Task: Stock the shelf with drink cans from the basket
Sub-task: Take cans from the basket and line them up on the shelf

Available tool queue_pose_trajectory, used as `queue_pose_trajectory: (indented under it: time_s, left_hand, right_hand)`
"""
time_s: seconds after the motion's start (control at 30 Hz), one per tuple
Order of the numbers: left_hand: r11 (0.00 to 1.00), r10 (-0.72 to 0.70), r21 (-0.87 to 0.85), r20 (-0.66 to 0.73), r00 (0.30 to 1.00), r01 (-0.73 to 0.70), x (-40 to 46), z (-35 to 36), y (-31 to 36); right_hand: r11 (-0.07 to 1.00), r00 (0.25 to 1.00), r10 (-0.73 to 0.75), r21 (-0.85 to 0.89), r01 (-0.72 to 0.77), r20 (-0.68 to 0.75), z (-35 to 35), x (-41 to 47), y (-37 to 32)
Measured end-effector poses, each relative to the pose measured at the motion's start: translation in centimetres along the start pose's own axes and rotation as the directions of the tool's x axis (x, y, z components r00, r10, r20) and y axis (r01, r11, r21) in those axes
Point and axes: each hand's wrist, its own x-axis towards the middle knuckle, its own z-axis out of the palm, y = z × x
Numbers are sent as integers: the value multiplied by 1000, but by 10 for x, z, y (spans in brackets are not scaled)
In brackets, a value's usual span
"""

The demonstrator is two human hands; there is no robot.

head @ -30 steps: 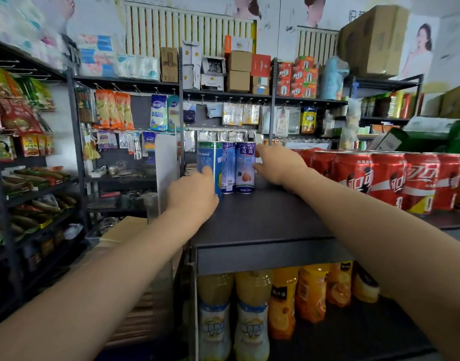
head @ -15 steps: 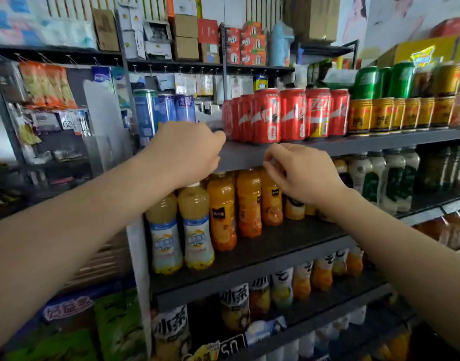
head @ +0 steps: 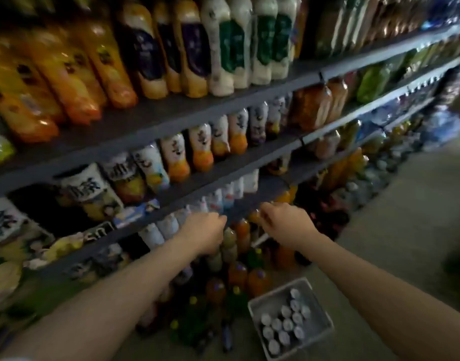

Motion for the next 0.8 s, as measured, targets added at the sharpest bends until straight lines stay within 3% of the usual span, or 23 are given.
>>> queue_pose_trajectory:
  time_s: [0.13,0.27,0.37,0.6,0.7,0.8]
  left_hand:
    - [989,149,-17,167,975,-149,52,77,62]
    - [955,294,-61,334,896,-291,97,158,126]
    - [939,342,-124,417,842,-320,125,231,168]
    - [930,361,-260,514,778,-260,166,425,236]
    - [924,367,-300,530,764,-236,172,504,244]
    - [927,339,-319,485,806,-198,176,567,248]
  right_hand:
    - [951,948,289,75,-300,135,77,-58,79]
    - [854,838,478,83,-514,263,158,-101,138]
    - [756,740,586,105,-646,330,229,-117,167]
    - [561,550,657,153,-813,516,441,-156,198]
    - [525,515,650,160,-836,559,521,-170,203]
    - [533,524,643,165,-830,558,587,-172,209]
